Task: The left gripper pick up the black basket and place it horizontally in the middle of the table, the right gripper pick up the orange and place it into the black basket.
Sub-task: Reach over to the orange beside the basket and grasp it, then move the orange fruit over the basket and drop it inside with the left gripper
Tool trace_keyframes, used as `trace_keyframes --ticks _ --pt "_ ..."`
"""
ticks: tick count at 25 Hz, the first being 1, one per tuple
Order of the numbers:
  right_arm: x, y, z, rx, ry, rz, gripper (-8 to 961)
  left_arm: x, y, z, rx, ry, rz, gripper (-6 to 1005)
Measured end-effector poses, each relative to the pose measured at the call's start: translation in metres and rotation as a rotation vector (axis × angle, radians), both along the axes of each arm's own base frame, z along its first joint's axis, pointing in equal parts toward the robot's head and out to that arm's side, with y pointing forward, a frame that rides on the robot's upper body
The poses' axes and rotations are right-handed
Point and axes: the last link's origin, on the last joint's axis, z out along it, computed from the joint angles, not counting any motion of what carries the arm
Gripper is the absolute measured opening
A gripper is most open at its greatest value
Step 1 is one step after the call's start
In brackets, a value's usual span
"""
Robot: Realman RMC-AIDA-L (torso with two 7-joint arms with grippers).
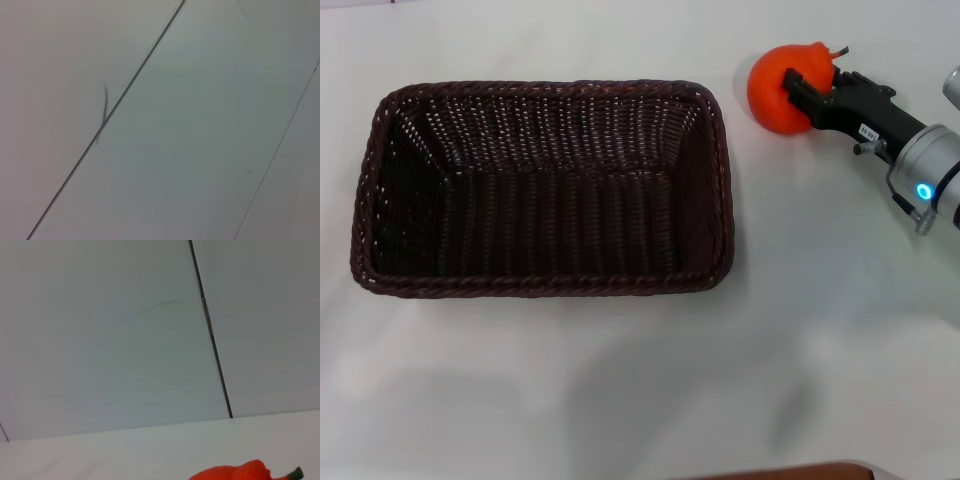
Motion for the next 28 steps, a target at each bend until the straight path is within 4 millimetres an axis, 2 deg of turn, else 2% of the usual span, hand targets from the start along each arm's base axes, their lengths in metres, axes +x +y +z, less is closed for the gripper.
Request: trace_keyframes --ticks 8,11,15,21,24,28 --pt "-0.003 -0.002 0.002 0.013 0.023 0.028 570 -0.002 0.000 -0.005 -0.011 -0.023 0.004 704" --pt "-0.008 -0.006 0.008 0.037 0.058 0.074 434 -0.003 -0.002 -0.005 -0.011 -0.025 0.007 704" --pt "-0.027 -0.018 0.025 0.106 0.143 0.251 385 -0.004 -0.003 -0.005 -0.010 -0.027 0.013 704" --pt "-0.065 -0.051 0.050 0.172 0.263 0.603 330 -0.005 -0.003 -0.008 -0.013 -0.032 0.017 704" --pt "-0.086 -0.057 0.041 0.088 0.279 0.740 304 -0.005 -0.002 -0.010 -0.008 -0.024 0.013 704" --pt "-0.105 -0.055 0.017 -0.063 0.234 0.821 276 -0.004 -0.002 -0.010 -0.004 -0.018 0.007 704"
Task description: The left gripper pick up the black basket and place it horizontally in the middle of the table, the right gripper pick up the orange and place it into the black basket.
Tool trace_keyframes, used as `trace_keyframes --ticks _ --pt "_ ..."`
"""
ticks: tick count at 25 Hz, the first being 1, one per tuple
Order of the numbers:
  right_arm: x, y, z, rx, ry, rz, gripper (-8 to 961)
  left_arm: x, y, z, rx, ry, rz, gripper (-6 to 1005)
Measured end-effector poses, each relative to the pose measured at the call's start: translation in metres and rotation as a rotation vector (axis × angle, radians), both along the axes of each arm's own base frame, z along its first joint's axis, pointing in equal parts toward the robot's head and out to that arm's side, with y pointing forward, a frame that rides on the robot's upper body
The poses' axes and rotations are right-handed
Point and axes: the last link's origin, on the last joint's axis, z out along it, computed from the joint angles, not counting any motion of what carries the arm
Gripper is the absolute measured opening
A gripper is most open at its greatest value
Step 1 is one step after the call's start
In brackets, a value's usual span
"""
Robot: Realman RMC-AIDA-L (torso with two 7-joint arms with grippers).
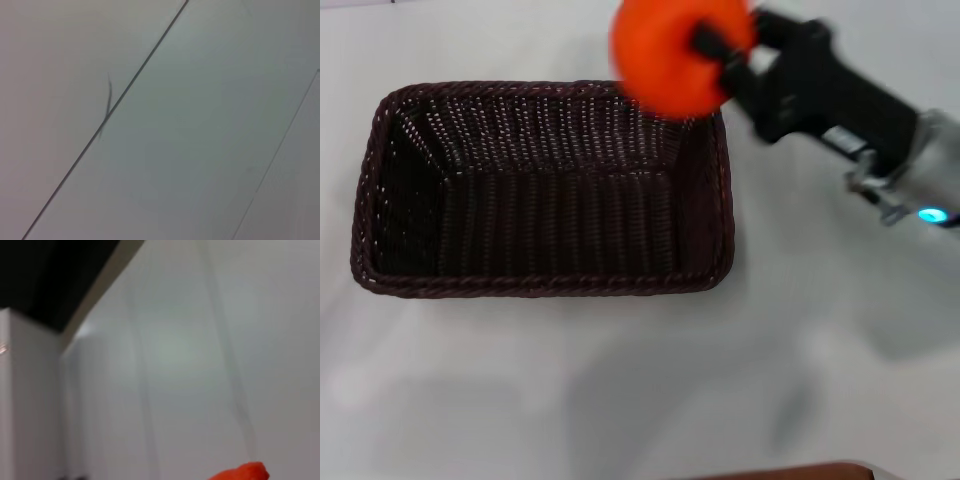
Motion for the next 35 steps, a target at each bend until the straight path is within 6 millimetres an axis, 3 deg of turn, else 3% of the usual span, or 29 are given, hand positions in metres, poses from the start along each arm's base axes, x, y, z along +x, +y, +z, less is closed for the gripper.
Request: trace_keyframes --ticks 4,10,15,18,24,29,35 --pt "-0.005 0.005 -0.013 -0.044 -0.050 -0.001 276 0.002 -0.003 0.000 0.005 0.009 -0.020 704" --pt "-0.005 0.007 -0.014 -0.070 -0.041 -0.023 277 0.002 -0.007 -0.004 0.040 0.028 -0.057 704" --pt "-0.003 0.004 -0.014 -0.072 -0.033 -0.027 503 -0.003 -0.012 -0.007 0.083 0.026 -0.058 704" --pt "0.002 0.004 -0.009 -0.048 -0.013 -0.059 753 -0.005 -0.015 -0.006 0.110 0.043 -0.055 704" --pt "0.030 0.005 0.025 0.139 0.140 -0.232 877 -0.010 -0.019 -0.008 0.161 0.064 -0.046 704" --pt "0.050 -0.007 0.047 0.281 0.240 -0.317 878 -0.012 -0.025 -0.008 0.213 0.052 -0.050 704" --pt "0.070 -0.018 0.055 0.345 0.271 -0.404 868 -0.018 -0.031 -0.003 0.236 0.037 -0.021 704"
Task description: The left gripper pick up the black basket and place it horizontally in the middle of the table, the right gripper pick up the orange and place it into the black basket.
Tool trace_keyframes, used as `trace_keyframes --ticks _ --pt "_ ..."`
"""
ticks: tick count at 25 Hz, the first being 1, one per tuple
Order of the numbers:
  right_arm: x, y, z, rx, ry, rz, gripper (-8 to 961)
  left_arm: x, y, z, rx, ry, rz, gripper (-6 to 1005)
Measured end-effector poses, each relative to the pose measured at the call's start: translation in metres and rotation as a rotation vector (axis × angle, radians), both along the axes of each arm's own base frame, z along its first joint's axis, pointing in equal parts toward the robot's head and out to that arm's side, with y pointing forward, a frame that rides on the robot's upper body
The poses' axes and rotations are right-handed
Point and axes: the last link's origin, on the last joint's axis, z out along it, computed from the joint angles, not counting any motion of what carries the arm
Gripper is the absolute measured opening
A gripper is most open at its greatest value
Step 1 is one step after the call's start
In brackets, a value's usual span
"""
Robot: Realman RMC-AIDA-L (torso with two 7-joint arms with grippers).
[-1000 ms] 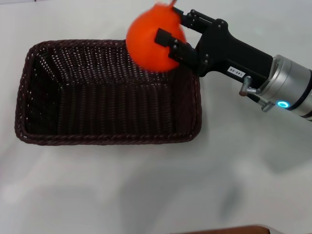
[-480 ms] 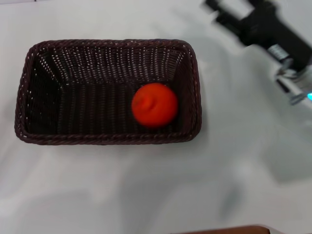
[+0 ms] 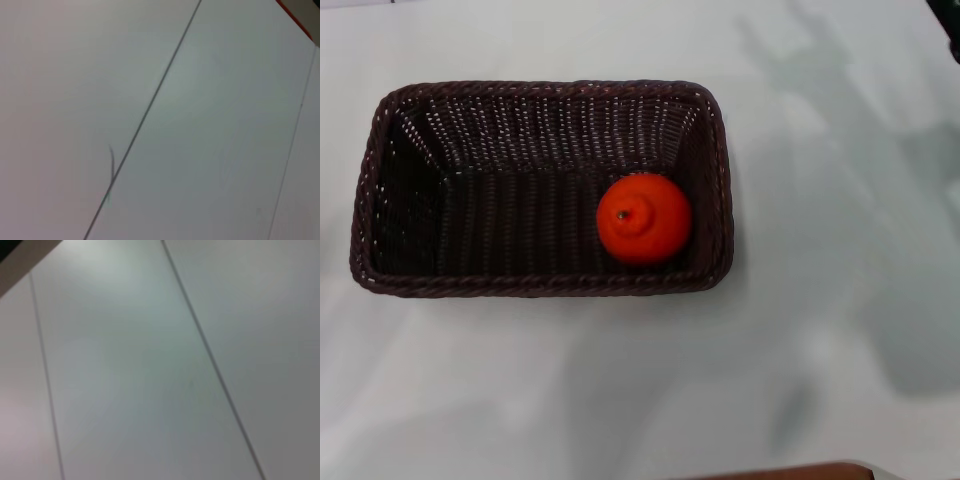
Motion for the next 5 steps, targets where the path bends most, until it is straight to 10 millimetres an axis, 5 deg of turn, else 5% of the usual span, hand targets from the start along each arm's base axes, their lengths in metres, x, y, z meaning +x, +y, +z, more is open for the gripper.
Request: trace_keyframes --ticks 5 --pt "0.0060 -0.0111 -0.0006 0.053 -0.034 -0.021 868 -0.0020 -0.0023 -0.0006 0.004 -0.012 0.010 704"
